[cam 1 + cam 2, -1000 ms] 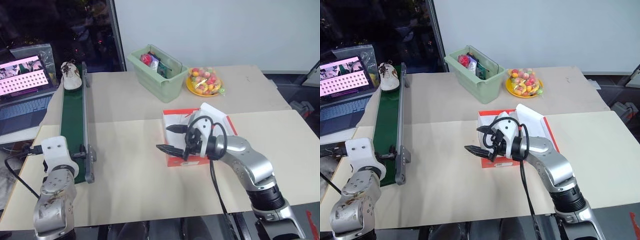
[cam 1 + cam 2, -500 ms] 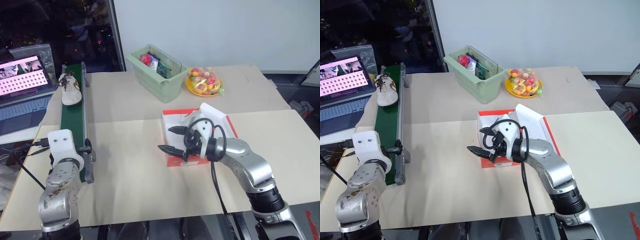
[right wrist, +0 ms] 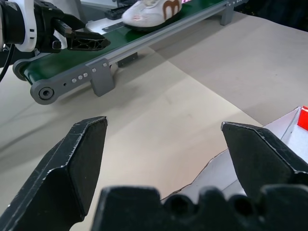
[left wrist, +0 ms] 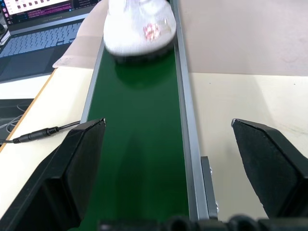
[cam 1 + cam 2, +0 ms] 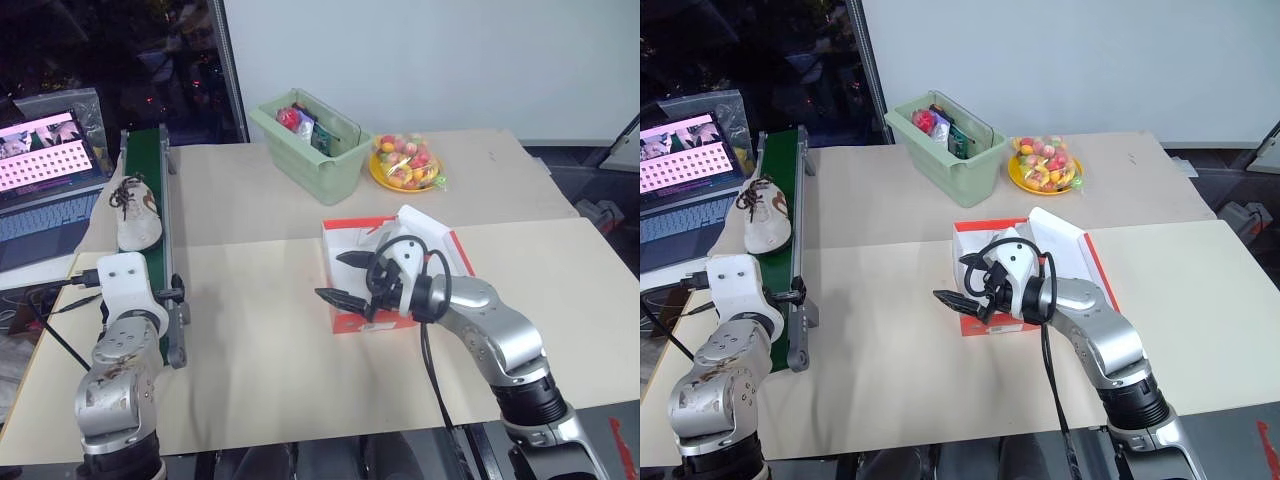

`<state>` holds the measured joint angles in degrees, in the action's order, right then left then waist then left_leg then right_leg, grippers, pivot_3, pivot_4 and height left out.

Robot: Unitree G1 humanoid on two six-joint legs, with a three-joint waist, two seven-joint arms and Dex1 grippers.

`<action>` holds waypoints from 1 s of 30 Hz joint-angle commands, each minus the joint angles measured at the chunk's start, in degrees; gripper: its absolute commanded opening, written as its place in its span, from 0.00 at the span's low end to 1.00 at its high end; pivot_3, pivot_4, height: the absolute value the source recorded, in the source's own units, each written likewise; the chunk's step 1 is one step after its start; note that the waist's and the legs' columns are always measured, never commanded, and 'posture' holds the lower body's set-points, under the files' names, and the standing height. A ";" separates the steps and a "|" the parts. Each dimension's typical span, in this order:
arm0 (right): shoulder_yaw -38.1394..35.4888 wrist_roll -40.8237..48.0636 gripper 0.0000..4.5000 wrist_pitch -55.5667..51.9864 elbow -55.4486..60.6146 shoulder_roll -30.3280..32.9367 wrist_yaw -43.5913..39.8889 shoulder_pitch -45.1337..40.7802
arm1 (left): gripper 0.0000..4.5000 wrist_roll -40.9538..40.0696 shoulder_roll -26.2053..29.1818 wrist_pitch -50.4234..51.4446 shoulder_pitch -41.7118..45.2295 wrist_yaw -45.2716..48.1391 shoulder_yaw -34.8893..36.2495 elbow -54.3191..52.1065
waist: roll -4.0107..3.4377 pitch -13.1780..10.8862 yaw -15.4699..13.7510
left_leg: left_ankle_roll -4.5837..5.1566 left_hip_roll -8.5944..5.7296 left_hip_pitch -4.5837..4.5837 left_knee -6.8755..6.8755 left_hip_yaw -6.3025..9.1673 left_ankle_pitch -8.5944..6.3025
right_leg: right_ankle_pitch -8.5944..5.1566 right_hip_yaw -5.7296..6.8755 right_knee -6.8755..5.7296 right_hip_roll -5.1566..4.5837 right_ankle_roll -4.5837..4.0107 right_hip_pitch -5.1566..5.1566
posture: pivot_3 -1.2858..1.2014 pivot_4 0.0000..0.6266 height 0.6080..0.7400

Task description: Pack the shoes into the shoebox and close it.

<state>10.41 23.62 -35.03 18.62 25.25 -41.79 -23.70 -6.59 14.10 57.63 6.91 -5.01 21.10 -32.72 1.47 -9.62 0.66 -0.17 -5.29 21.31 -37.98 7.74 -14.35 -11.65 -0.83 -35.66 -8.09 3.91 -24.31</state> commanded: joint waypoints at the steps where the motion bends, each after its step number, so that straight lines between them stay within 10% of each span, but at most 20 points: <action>1: -1.34 0.27 0.99 1.52 1.74 -0.53 0.49 0.04 | 1.00 1.13 0.85 -1.15 0.91 -0.13 0.41 -0.47 | 0.00 0.00 0.00 | 0.00 0.00 0.00 0.00 0.00 0.00 | 0.00 0.00 0.00 0.02 0.00 0.00 | 0.52 0.24 1.00; 21: -3.05 0.98 0.99 0.57 2.77 0.14 1.76 0.14 | 1.00 -0.45 -4.86 7.07 0.40 -1.71 3.69 0.99 | -0.05 0.03 -0.03 | -0.08 0.12 -0.10 0.00 -0.03 -0.04 | 0.07 -0.03 0.10 0.23 -0.11 0.07 | 0.52 0.24 1.00; 30: -4.28 1.12 1.00 0.18 2.94 0.48 2.31 -0.30 | 0.37 -0.85 -6.68 8.96 1.46 -0.99 5.92 0.91 | -0.26 0.15 -0.09 | -0.09 0.14 -0.22 0.00 -0.08 -0.04 | -0.09 -0.09 0.05 0.26 0.16 0.18 | 0.52 0.24 1.00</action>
<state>8.07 23.78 -35.11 19.15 25.55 -39.72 -23.26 -6.88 7.88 64.79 8.93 -6.65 26.85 -33.95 1.21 -9.47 0.58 -0.26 -5.15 21.09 -37.98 7.67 -14.39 -11.75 -0.92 -35.61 -7.83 4.06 -24.13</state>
